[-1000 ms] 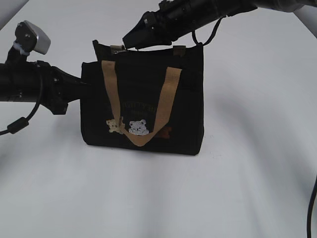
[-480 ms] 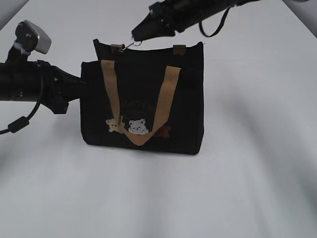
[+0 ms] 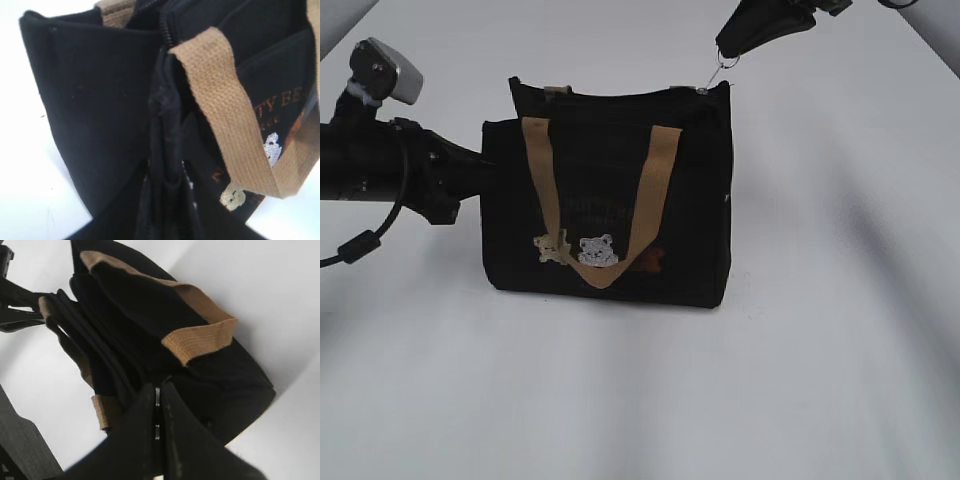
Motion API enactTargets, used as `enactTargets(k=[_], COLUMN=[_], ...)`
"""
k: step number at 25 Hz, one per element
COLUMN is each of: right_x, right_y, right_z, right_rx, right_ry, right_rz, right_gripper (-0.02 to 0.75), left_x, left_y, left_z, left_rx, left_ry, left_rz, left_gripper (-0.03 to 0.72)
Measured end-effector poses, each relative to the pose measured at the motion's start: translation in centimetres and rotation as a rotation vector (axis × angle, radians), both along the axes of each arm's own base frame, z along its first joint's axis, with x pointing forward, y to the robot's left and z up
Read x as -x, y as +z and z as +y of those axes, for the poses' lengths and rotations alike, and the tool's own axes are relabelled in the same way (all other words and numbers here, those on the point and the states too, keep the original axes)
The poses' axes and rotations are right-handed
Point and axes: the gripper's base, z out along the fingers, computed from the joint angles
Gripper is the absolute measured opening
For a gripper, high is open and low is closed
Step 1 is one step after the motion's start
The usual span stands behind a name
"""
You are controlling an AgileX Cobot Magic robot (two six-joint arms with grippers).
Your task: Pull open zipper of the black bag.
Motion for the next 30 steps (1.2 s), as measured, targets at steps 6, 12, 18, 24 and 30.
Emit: enactTargets(k=[6, 12, 18, 24, 30], right_x=[0.6, 3.6, 12.1, 24.0, 34.1], right_y=[1.1, 2.1, 3.7, 4.4, 3.8], right_z=[-0.5, -2.5, -4.7, -6.9, -8.7], right_rx=[0.019, 0.183, 0.297, 0.337, 0.292], right_ry=[-0.108, -0.258, -0.31, -0.355, -0.443], right_rz=[0.06, 0.114, 0.121, 0.043, -0.137], right_gripper=[0.157, 0.362, 0.373, 0.373, 0.373], left_x=[-0.2, 0.9, 5.2, 12.5, 20.0], left_y=[0.1, 4.1, 8.8, 9.3, 10.5], left_z=[0.5, 1.4, 2.7, 3.5, 5.0], left_rx=[0.042, 0.251, 0.286, 0.34, 0.212], left_ry=[0.135, 0.397, 0.542, 0.603, 0.653], left_rz=[0.105, 0.229, 0.236, 0.345, 0.391], left_gripper=[0.176, 0.408, 0.336, 0.307, 0.304])
